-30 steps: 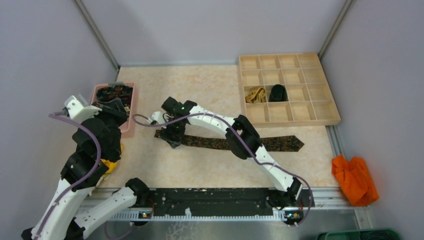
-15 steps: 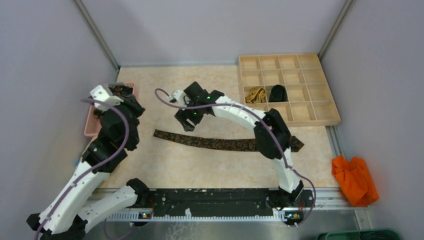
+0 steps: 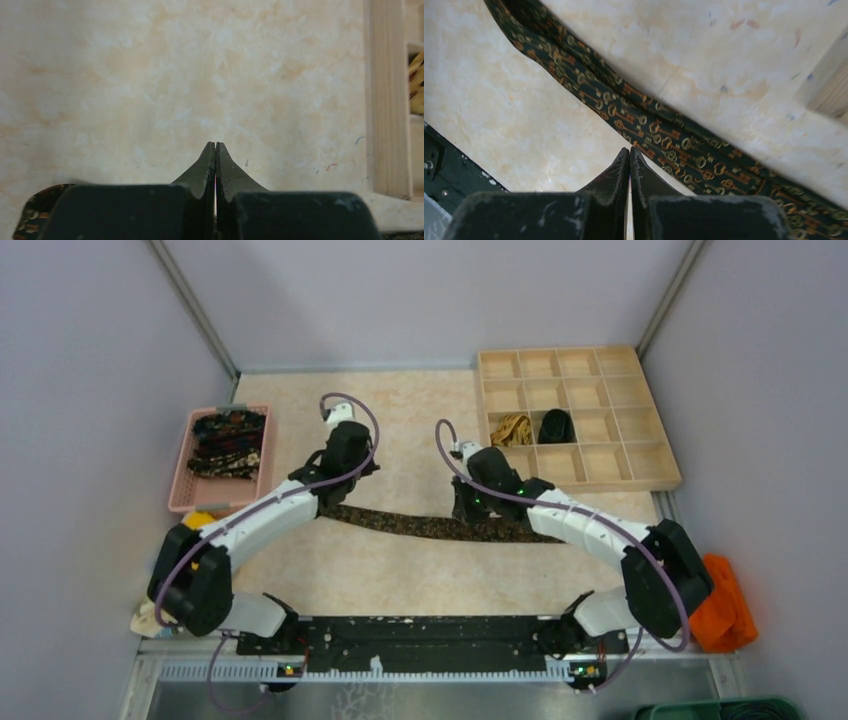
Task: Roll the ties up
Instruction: Flatten out the tie at the center of the board.
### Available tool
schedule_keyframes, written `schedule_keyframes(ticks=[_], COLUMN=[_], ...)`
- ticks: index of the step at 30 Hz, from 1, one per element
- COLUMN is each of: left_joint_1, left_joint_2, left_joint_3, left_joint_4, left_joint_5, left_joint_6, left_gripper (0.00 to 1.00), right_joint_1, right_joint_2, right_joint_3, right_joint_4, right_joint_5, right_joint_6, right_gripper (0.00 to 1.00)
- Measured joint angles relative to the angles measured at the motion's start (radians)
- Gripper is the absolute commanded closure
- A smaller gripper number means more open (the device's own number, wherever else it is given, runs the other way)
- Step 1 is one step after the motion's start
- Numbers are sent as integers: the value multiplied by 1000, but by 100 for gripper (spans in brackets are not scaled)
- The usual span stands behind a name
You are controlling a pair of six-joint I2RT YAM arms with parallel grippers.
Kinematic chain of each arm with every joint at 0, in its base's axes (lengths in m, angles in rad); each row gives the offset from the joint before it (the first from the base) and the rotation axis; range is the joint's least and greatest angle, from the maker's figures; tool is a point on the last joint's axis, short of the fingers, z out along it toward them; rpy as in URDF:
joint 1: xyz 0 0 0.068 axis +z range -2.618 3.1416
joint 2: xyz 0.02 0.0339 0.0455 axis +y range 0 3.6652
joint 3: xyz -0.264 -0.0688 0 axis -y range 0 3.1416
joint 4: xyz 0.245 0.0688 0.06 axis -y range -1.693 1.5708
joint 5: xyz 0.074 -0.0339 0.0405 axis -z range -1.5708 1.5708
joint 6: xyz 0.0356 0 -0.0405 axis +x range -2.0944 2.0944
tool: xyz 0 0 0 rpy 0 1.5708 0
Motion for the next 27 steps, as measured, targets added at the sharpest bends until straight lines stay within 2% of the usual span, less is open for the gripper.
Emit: schedule_keyframes(ticks=[5, 12, 22, 27], left_joint_1=[5, 5, -13, -76], left_joint_2=[121, 239, 315, 321], left_joint_3=[-66, -79, -150, -159], left_joint_4=[77, 171, 254, 278], left_joint_5=[108, 199, 246, 240], left_joint_6=[-9, -10, -44, -72], left_gripper=[100, 100, 100, 100], right_joint_1=[4, 4, 4, -2], right_joint_2=[32, 156, 154, 110], right_joint_3=[-179, -201, -176, -184], right_joint_4=[123, 235, 178, 89], right_joint_5=[-50, -82, 24, 111], right_joint_6=[129, 216, 270, 301], right_gripper=[100, 100, 100, 100])
